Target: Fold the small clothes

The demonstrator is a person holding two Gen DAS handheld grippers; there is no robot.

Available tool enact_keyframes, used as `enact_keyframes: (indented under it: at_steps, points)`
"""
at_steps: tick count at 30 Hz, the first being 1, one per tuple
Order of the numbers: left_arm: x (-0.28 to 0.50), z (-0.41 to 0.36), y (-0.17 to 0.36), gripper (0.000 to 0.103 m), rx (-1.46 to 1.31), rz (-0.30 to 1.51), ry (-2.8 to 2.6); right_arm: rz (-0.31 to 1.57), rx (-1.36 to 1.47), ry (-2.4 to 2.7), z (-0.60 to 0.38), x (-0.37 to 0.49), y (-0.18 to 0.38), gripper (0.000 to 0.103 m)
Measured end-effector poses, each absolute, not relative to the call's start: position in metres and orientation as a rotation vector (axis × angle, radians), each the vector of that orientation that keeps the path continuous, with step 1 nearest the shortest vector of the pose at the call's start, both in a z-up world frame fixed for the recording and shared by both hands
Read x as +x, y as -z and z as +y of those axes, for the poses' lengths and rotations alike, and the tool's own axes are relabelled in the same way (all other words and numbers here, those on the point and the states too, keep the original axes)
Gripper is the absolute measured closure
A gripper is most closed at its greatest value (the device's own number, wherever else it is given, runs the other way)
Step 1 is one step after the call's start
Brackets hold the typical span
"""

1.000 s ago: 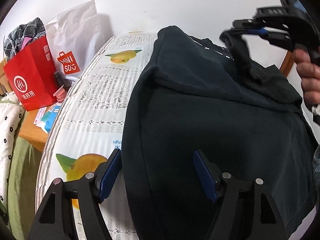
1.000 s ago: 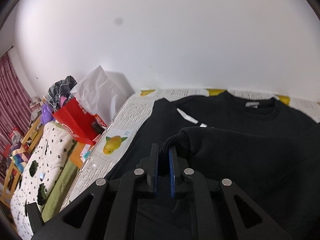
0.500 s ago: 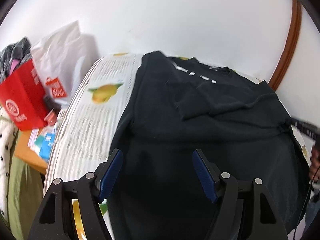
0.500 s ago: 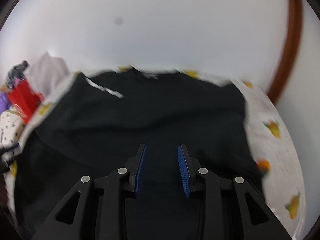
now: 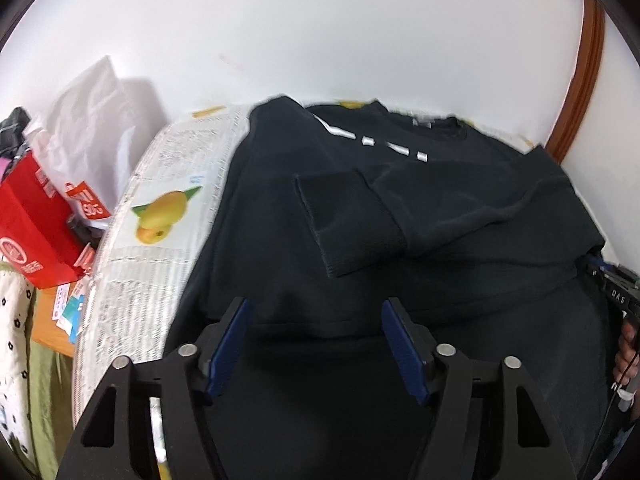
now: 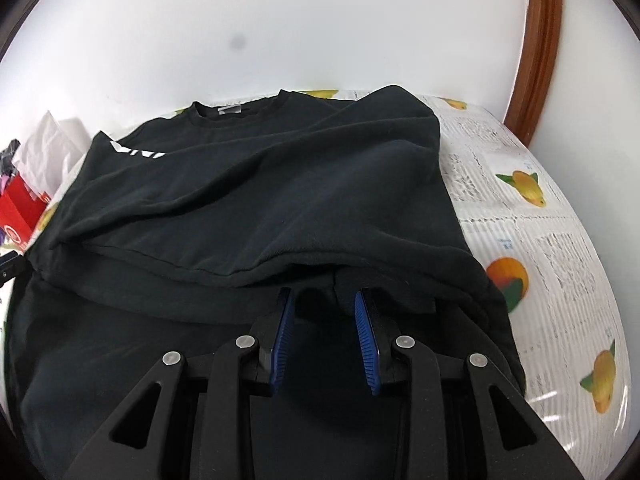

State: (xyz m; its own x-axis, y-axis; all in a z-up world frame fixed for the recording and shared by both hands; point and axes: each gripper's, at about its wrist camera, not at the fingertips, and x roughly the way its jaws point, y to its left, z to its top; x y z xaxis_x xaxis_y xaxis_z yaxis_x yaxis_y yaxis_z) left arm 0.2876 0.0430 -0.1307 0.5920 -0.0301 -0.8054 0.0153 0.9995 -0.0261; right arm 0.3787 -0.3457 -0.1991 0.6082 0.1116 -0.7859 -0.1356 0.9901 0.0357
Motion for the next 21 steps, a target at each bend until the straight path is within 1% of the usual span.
enact_keyframes:
  at_steps: [4, 9, 12, 17, 21]
  points:
    - [0.301, 0.035, 0.14, 0.045, 0.016, 0.951, 0.033, 0.894, -0.062, -0.127, -0.342, 0.38, 0.204, 0.073]
    - [0.319, 0.027, 0.147, 0.047, 0.054, 0.941, 0.028, 0.881, -0.046, -0.13, -0.345, 0.38, 0.208, 0.073]
    - [0.327, 0.025, 0.153, 0.053, 0.047, 0.954, 0.036, 0.872, -0.055, -0.132, -0.345, 0.379, 0.208, 0.073]
    - [0.334, 0.019, 0.154, 0.055, 0.053, 0.943, 0.039, 0.868, -0.06, -0.131, -0.344, 0.378, 0.209, 0.073]
    - [0.339, 0.016, 0.156, 0.063, 0.049, 0.942, 0.048, 0.868, -0.06, -0.132, -0.345, 0.378, 0.209, 0.072]
